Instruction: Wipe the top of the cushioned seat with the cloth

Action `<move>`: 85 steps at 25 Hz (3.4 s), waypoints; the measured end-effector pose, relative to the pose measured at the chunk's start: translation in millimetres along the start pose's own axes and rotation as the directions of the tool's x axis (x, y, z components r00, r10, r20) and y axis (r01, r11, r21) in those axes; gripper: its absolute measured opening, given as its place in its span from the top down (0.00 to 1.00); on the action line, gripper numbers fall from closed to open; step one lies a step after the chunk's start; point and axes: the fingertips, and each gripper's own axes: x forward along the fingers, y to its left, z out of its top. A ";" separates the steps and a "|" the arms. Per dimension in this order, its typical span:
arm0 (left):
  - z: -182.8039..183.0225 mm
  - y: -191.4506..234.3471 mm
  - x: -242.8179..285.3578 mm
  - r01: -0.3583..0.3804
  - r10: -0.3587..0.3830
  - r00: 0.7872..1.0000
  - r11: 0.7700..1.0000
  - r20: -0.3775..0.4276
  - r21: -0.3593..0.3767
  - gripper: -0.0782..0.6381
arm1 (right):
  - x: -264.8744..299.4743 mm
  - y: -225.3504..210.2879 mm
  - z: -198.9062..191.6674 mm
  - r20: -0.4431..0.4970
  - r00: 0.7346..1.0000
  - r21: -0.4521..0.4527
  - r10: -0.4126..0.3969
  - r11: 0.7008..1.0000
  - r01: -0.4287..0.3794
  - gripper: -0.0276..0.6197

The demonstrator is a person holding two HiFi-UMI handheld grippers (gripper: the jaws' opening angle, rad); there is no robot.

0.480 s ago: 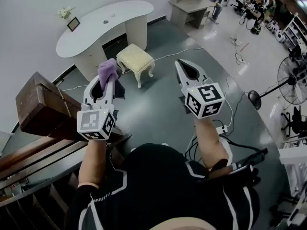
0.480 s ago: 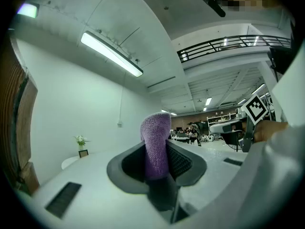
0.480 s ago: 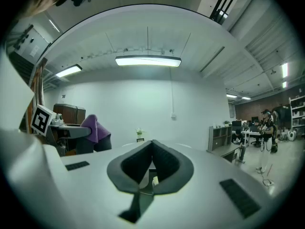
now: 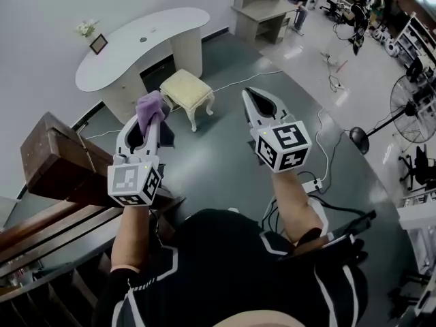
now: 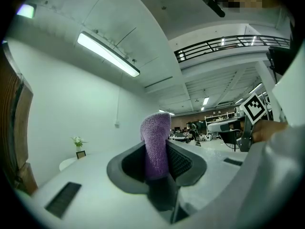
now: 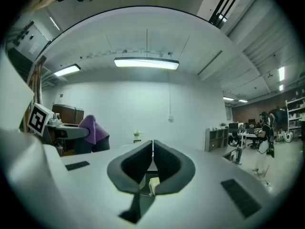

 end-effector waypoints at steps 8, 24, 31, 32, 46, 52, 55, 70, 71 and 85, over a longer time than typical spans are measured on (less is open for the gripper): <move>-0.6 -20.9 7.5 0.016 -0.016 1.000 1.000 -0.005 0.012 0.76 | -15.2 -4.4 -8.4 -0.008 0.999 0.001 0.053 0.999 -0.053 0.95; 4.8 -109.9 50.5 0.068 -0.069 0.998 0.997 0.013 0.043 0.76 | -75.6 -91.2 -19.1 0.013 1.000 0.053 0.029 0.998 -0.029 0.95; 1.6 -136.3 70.9 0.050 -0.048 0.999 0.996 -0.020 0.074 0.76 | -78.3 -123.6 -29.3 0.013 0.998 0.066 0.061 0.996 -0.062 0.95; 0.2 -136.4 74.3 0.046 -0.044 0.999 0.996 -0.027 0.073 0.76 | -75.5 -126.3 -29.7 0.014 0.998 0.067 0.067 0.995 -0.068 0.95; -20.7 -72.4 165.1 0.017 -0.017 1.000 0.999 -0.007 0.046 0.76 | 27.9 -165.3 -36.7 -0.009 0.999 0.049 0.052 0.997 -0.051 0.95; -28.3 -27.4 221.1 0.022 -0.022 1.000 0.999 -0.003 0.030 0.76 | 101.5 -188.1 -37.3 -0.035 0.999 0.041 0.033 0.999 -0.031 0.95; -27.0 6.1 247.4 0.005 -0.005 1.000 1.000 0.009 0.031 0.76 | 145.2 -190.9 -34.0 -0.027 0.998 0.057 0.050 0.997 -0.048 0.95; -63.8 154.7 319.6 -0.081 0.082 0.997 0.995 0.006 -0.054 0.76 | 312.1 -176.2 -36.1 -0.077 0.992 0.017 0.103 0.995 -0.102 0.95; -67.4 160.2 321.8 -0.084 0.084 0.996 0.995 0.003 -0.060 0.76 | 318.7 -174.5 -36.5 -0.079 0.991 0.017 0.104 0.995 -0.103 0.95; -77.8 193.6 378.8 -0.136 0.135 0.991 0.990 -0.020 -0.030 0.76 | 417.9 -200.2 -33.7 -0.052 0.976 0.024 0.214 0.977 -0.213 0.95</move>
